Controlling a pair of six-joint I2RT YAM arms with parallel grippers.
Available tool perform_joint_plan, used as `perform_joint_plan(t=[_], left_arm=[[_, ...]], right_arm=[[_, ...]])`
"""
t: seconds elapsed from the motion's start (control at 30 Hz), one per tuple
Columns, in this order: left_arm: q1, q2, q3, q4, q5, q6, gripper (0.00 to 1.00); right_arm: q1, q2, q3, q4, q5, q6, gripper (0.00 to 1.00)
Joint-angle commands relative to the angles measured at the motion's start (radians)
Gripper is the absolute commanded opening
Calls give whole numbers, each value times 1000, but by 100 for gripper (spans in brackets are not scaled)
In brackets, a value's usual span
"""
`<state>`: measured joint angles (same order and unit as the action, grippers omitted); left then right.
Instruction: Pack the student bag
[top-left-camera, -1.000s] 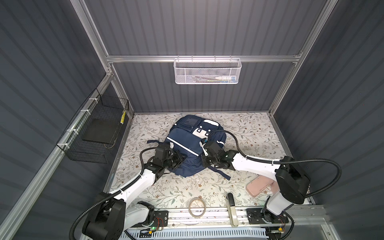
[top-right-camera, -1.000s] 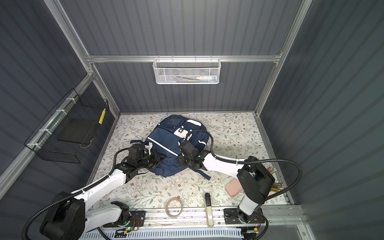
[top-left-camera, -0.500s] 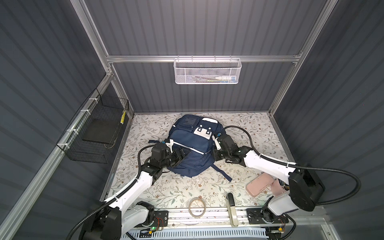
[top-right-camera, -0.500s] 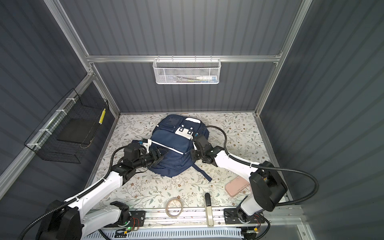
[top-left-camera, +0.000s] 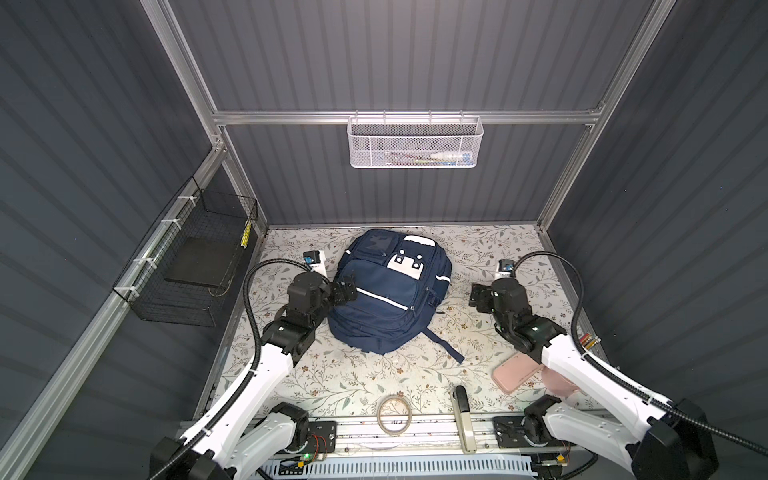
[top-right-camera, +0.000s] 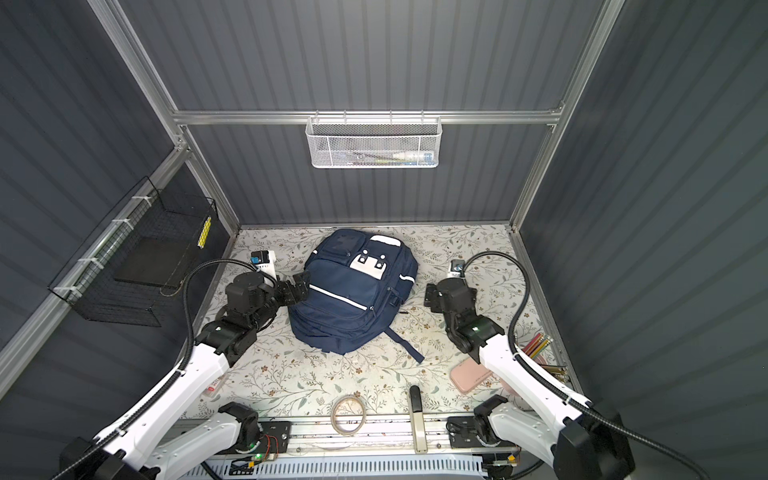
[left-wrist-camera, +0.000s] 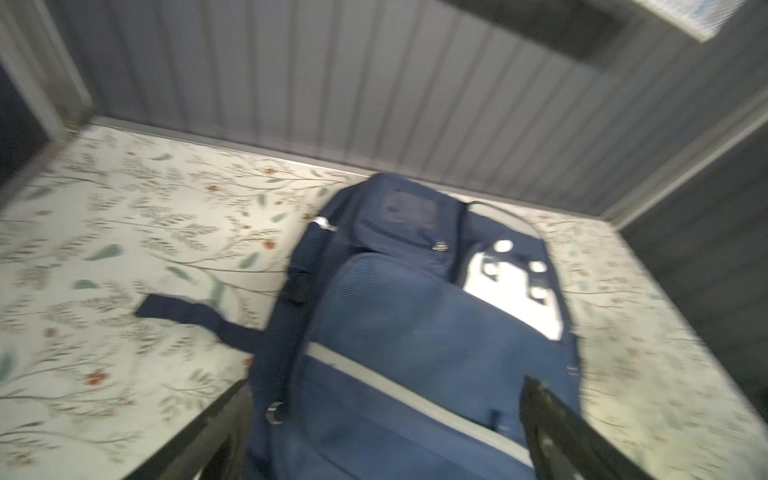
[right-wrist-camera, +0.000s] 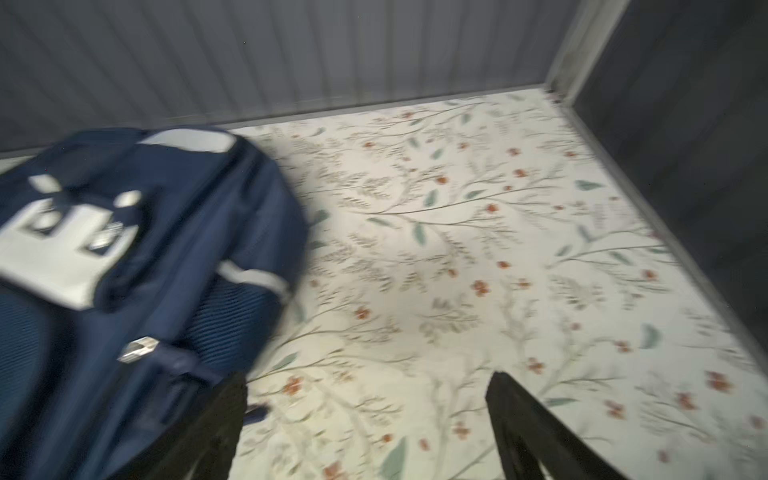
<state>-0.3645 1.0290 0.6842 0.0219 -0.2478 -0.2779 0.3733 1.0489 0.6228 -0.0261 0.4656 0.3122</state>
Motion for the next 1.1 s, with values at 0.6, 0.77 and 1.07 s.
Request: perform_joint_plan(t=[0.6,0.77,1.07], left_arm=[[342,686,-218,908,186,280,100],[341,689,-210,894,179,287,100],[340,691,-212,897,174,289,100]], right_arm=[[-385,390,-307,983,-272,-252,98],[-409,387,-297,956,-312,-236,99],[-410,401,-290,964,-314,-236,99]])
